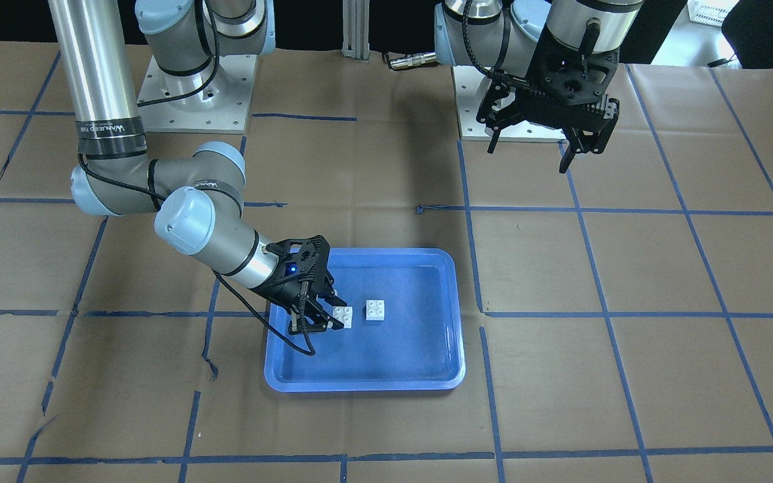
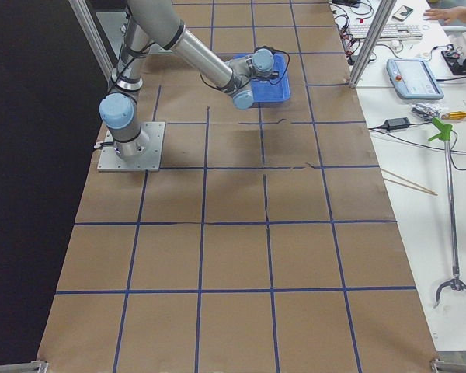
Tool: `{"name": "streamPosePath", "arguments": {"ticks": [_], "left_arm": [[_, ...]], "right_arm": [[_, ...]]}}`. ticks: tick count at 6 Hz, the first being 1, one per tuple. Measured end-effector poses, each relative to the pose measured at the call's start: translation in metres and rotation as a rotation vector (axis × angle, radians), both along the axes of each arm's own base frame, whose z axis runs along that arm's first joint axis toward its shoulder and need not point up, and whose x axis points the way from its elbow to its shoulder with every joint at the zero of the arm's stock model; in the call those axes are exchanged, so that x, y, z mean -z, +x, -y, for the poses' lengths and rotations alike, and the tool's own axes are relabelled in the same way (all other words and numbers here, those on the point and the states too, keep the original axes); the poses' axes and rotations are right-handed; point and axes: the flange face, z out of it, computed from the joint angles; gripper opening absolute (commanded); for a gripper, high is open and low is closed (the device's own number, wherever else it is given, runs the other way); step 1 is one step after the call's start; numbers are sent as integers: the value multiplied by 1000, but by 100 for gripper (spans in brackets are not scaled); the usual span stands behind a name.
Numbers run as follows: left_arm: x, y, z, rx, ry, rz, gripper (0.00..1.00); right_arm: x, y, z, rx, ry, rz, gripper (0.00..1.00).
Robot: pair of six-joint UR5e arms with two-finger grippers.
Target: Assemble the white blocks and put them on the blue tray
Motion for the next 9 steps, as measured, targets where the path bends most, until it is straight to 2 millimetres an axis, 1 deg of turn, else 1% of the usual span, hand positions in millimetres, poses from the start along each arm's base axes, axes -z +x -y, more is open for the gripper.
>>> {"name": "streamPosePath", "arguments": {"ticks": [2, 3, 5, 9], "left_arm": [[0, 1, 0, -2, -1, 0, 99], [0, 1, 0, -2, -1, 0, 99], [0, 1, 0, -1, -2, -1, 99], [-1, 1, -1, -1, -3, 0, 99]], "right_arm": [[13, 4, -1, -6, 20, -3, 26], [17, 10, -4, -17, 27, -6, 26], [19, 17, -8, -30, 29, -12, 26], [20, 19, -9, -33, 31, -16, 26]]}}
